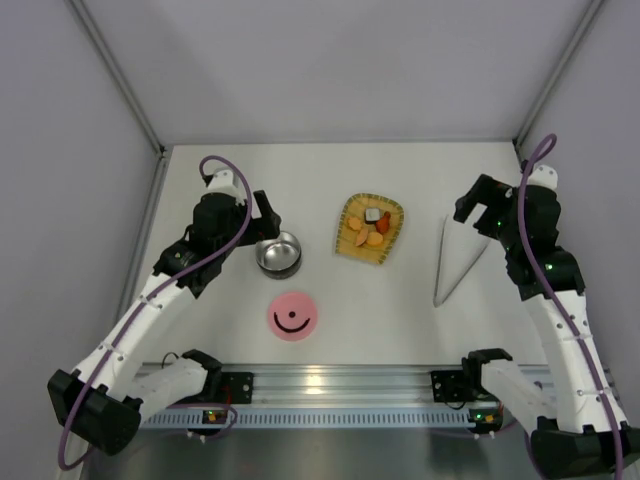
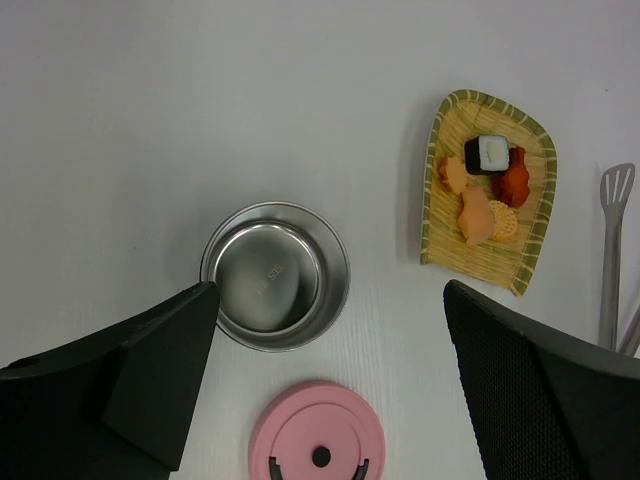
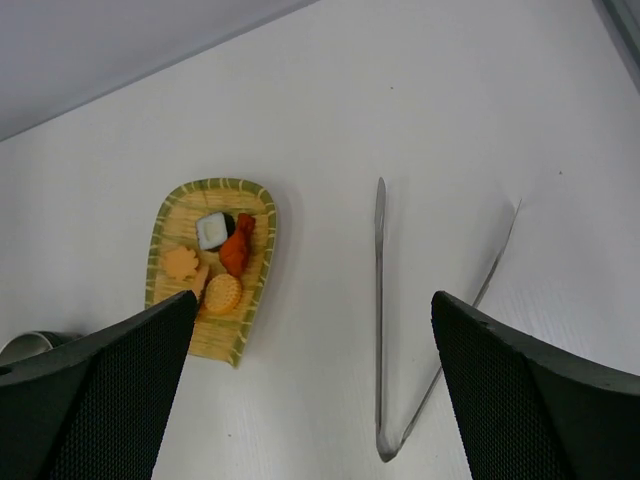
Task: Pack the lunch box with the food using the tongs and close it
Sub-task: Pick up the clamp at the center of the board.
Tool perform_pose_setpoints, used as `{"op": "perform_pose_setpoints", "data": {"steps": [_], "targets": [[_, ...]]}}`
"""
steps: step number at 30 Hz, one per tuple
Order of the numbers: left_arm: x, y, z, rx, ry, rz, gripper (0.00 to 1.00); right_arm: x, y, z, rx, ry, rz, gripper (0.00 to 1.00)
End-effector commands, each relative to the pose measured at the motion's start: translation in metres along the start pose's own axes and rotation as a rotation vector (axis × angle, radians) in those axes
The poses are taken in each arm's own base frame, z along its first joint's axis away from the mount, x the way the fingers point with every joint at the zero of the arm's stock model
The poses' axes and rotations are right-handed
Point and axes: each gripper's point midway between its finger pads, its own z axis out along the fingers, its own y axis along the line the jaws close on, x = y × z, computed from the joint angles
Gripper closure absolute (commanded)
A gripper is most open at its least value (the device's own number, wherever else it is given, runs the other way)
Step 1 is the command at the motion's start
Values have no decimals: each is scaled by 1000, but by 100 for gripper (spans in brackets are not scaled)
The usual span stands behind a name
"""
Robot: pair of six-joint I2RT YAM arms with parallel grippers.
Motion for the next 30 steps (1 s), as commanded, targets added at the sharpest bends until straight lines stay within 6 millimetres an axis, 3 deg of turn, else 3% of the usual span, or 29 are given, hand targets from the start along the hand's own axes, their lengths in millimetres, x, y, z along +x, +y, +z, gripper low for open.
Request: {"op": "perform_pose_setpoints", "data": {"steps": [1,13,19,22,30], "targets": [[-17,-8,-7,20,-42,12,1,-10,-3,-8,19,-38,-7,1],[-16,-4,-8,12,-46,13,1,10,-26,3,142,23,-8,1],[-13,-8,-8,33,-44,5,1,55,-47,29,220,89,40,0],[-13,-8,-8,34,-45,4,1,92,-62,48,274,163,49,0],[-9,-5,-5,23,-32,10,1,139,-83,76,377,287,35,1]]}}
